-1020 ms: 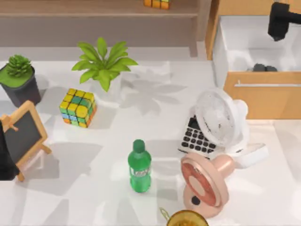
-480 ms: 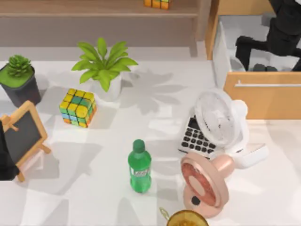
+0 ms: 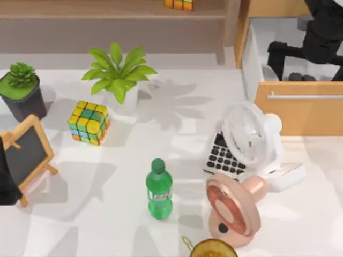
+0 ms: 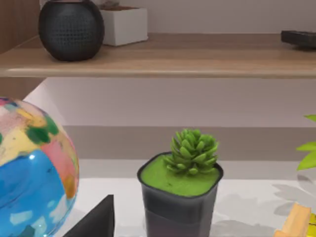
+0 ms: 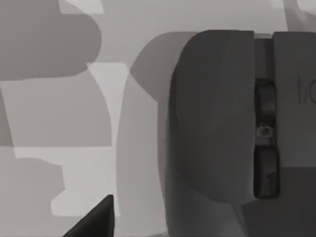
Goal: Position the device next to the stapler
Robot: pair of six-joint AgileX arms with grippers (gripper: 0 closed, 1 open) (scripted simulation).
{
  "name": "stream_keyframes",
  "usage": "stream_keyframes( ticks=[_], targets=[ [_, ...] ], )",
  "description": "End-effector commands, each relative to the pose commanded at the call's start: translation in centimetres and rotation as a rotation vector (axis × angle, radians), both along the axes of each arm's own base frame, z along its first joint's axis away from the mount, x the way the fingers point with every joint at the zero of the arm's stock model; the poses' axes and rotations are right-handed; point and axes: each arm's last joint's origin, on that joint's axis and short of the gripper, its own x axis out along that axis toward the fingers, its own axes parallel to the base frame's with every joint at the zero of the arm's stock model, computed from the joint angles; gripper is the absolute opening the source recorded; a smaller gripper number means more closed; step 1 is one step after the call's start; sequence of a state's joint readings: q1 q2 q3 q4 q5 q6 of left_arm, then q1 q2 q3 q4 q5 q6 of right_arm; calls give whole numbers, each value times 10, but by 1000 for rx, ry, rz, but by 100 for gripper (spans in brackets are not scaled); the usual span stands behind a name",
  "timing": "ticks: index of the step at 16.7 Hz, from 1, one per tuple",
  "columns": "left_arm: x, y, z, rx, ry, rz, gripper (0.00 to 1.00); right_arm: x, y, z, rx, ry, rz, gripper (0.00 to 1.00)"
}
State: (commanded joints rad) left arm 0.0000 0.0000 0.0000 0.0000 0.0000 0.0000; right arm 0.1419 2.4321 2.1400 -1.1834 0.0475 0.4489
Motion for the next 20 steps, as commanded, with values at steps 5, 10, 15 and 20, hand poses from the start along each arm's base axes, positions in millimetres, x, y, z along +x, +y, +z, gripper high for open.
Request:
stream_keyframes(
  ticks=[5,10,15,20],
  targets=[
    [0,0,0,0,0,0,100,-1,0,-2,0,-1,2,100],
    [0,0,0,0,0,0,100,-2,0,-5,0,-2,2,100],
    [0,0,0,0,0,0,100,-2,1,-11,-2,-3,2,100],
    [0,0,0,0,0,0,100,3,1,-29,0,-1,3,100]
  ],
)
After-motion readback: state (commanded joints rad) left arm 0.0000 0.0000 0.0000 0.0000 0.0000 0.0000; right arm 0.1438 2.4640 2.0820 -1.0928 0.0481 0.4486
